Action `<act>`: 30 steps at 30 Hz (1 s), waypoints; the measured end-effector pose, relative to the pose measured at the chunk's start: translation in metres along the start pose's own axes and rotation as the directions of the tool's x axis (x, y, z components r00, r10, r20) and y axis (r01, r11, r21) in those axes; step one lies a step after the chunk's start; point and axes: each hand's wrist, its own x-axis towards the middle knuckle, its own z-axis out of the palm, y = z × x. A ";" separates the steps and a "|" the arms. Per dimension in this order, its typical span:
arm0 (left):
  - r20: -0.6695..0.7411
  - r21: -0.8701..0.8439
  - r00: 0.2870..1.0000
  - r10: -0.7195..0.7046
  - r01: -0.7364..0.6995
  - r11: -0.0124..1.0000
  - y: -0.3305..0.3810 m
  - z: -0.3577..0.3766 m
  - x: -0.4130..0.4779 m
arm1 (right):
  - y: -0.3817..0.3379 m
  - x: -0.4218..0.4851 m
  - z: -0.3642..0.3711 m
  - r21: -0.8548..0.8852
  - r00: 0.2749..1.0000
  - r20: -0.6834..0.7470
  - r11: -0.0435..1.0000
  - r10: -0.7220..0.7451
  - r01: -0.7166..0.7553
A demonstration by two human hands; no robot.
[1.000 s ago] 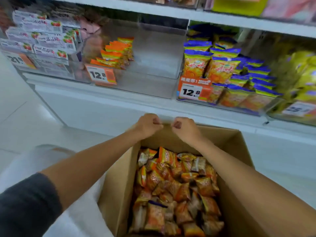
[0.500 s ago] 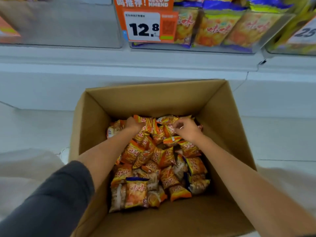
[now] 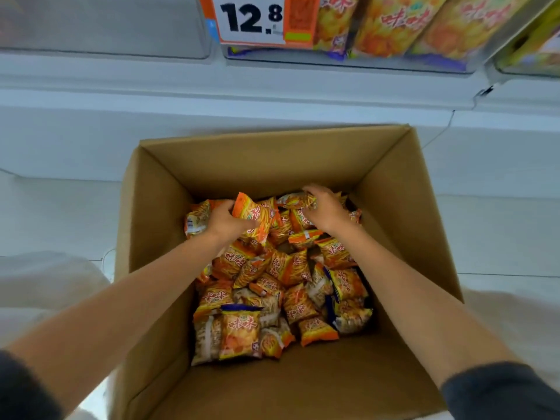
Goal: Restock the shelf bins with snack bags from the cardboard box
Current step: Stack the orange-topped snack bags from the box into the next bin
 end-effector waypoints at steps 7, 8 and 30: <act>-0.072 -0.123 0.988 -0.134 0.124 0.985 -0.014 -0.016 0.000 | 0.016 0.022 0.045 -0.293 0.995 -0.091 0.956 -0.035 0.007; -0.079 -0.124 0.989 -0.122 0.112 0.986 -0.015 -0.015 0.000 | 0.017 0.023 0.049 -0.263 0.991 -0.120 0.965 -0.054 0.020; 0.289 -0.391 0.957 0.026 0.093 0.916 0.041 -0.049 -0.054 | -0.116 -0.060 -0.062 0.567 0.985 0.113 0.822 -0.129 0.042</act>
